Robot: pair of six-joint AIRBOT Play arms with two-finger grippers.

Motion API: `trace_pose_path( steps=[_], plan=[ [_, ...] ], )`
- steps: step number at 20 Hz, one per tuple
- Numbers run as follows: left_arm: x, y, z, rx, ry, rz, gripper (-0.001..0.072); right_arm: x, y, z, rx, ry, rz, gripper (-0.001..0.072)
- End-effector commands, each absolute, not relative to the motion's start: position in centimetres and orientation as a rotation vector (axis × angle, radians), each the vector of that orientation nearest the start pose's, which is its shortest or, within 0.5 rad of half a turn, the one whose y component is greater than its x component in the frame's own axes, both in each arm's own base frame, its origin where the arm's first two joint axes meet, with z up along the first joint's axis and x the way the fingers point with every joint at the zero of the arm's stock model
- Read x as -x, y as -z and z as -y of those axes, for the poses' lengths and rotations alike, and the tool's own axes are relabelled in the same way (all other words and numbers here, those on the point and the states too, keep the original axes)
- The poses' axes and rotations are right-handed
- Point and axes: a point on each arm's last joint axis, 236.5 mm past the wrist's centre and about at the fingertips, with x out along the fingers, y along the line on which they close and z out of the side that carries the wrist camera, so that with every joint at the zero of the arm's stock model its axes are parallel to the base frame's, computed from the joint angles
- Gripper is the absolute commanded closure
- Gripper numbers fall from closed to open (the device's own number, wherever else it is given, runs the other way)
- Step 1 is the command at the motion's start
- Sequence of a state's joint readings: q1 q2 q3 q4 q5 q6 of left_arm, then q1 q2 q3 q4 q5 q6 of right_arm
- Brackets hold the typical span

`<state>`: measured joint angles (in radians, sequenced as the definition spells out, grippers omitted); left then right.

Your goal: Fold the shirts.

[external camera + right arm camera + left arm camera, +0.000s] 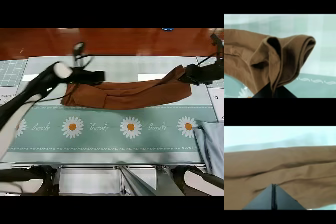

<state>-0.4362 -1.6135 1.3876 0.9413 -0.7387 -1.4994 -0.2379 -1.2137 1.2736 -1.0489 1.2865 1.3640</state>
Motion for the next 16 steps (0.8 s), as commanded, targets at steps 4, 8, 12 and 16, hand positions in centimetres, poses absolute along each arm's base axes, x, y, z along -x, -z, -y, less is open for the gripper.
trace_pose_path(
  steps=[4, 8, 12, 16],
  plan=[
    [-39.5, 4.0, 45.0, 0.267, 0.802, -1.349, 0.069, -35.6, -12.6, -3.3, -0.372, -0.265, -1.041, 0.0688],
    [-33.8, 6.3, 50.5, 0.256, 0.901, -1.452, 0.069, -35.6, -13.5, -4.0, -0.395, -0.292, -1.014, 0.0688],
    [-31.6, 6.2, 52.9, 0.366, 0.959, -1.51, 0.069, -36.1, -14.0, -4.5, -0.412, -0.306, -0.987, 0.0688],
    [-36.6, 2.0, 47.2, 0.308, 1.012, -1.431, 0.0689, -36.3, -14.8, -5.4, -0.458, -0.333, -0.966, 0.0688]
  ],
)
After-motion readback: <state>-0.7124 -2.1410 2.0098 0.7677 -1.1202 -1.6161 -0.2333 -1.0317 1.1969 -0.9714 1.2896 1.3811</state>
